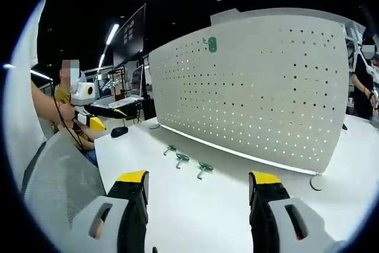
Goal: Insert the hook assembly into the mounting plate slot until the hook locks in place.
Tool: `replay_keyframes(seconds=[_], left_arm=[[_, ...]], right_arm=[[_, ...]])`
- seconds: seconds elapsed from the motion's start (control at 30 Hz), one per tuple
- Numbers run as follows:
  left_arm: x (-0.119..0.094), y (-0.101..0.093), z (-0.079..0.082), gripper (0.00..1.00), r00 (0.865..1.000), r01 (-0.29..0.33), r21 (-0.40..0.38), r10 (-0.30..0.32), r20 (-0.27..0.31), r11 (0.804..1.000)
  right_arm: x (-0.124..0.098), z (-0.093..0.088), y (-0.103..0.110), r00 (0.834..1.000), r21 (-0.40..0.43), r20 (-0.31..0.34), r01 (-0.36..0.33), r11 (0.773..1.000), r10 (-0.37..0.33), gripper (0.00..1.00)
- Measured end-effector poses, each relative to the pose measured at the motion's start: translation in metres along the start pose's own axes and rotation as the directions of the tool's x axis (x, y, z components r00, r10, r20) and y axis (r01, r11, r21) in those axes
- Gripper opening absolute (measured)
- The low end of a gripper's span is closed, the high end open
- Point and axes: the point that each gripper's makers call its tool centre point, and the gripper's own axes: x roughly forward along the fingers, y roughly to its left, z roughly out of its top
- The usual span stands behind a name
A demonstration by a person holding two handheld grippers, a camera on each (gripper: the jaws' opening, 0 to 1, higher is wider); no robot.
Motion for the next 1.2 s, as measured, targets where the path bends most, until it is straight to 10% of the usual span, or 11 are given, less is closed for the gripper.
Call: replay_keyframes(seconds=[0.5, 1.2], left_arm=[[0.031, 0.024, -0.013, 0.80, 0.977, 0.098, 0.107, -0.076, -0.198, 0.989], [0.082, 0.044, -0.034, 0.78, 0.887, 0.291, 0.208, -0.182, -0.424, 0.934]], right_arm=[[-0.002, -0.006, 0.002, 1.000, 0.014, -0.016, 0.000, 1.000, 0.000, 0.66], [-0.007, -0.010, 0.006, 0.999, 0.019, -0.044, -0.016, 1.000, 0.017, 0.66]])
